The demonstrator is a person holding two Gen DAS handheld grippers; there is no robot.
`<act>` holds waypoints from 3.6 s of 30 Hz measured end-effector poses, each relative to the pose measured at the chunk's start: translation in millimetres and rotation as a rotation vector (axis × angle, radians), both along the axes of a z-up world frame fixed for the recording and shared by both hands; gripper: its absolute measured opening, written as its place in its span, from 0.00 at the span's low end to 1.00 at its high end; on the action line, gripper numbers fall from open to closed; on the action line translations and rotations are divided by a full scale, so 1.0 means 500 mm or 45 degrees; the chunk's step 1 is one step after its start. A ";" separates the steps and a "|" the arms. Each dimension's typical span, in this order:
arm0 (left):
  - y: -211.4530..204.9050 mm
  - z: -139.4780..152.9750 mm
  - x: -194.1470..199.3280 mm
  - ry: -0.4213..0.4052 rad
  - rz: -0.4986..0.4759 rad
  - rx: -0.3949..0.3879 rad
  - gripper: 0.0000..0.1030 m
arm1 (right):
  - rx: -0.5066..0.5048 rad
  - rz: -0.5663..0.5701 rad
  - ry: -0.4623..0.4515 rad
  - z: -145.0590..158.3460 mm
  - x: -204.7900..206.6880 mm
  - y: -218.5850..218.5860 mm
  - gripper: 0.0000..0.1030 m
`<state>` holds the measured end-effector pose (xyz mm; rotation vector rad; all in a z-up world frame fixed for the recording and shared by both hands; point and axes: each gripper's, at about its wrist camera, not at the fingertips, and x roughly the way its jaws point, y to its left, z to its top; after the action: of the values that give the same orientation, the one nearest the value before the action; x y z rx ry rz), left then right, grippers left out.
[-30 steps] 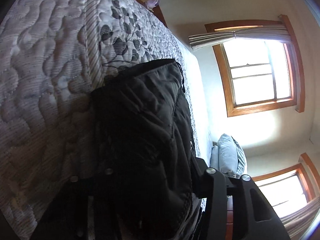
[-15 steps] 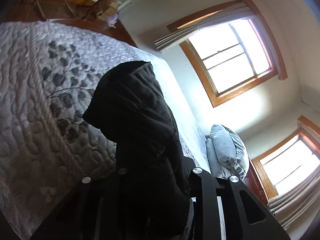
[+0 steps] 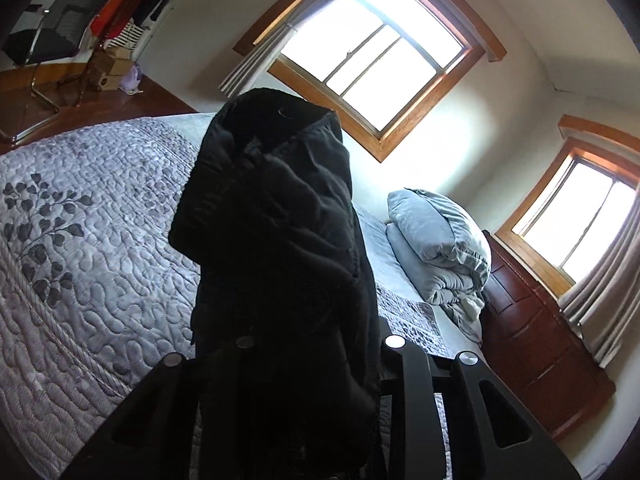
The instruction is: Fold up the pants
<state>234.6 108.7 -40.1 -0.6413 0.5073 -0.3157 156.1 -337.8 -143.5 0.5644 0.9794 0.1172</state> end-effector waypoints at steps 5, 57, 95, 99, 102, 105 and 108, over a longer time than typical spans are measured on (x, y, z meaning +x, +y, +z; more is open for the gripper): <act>-0.082 0.007 -0.052 -0.019 -0.059 0.143 0.26 | -0.023 0.036 -0.029 0.015 0.004 0.010 0.54; -0.306 -0.083 -0.156 0.146 -0.336 0.526 0.96 | 0.203 0.292 -0.065 0.043 0.109 0.170 0.78; -0.102 -0.198 -0.136 0.556 -0.060 0.456 0.96 | 0.450 0.363 0.115 -0.034 0.201 0.322 0.37; -0.097 -0.204 -0.138 0.580 -0.051 0.424 0.96 | 0.395 0.390 0.065 -0.004 0.200 0.339 0.31; -0.096 -0.204 -0.140 0.591 -0.044 0.412 0.96 | 0.366 0.397 0.039 0.020 0.198 0.345 0.29; -0.097 -0.200 -0.143 0.589 -0.050 0.406 0.96 | 0.361 0.403 0.005 0.049 0.190 0.344 0.27; -0.100 -0.192 -0.148 0.578 -0.057 0.411 0.96 | 0.370 0.416 -0.030 0.085 0.185 0.352 0.26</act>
<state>160.6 58.6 -136.2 -0.3839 0.9865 -0.1219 248.7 -161.6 -100.8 0.6619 1.0333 0.5631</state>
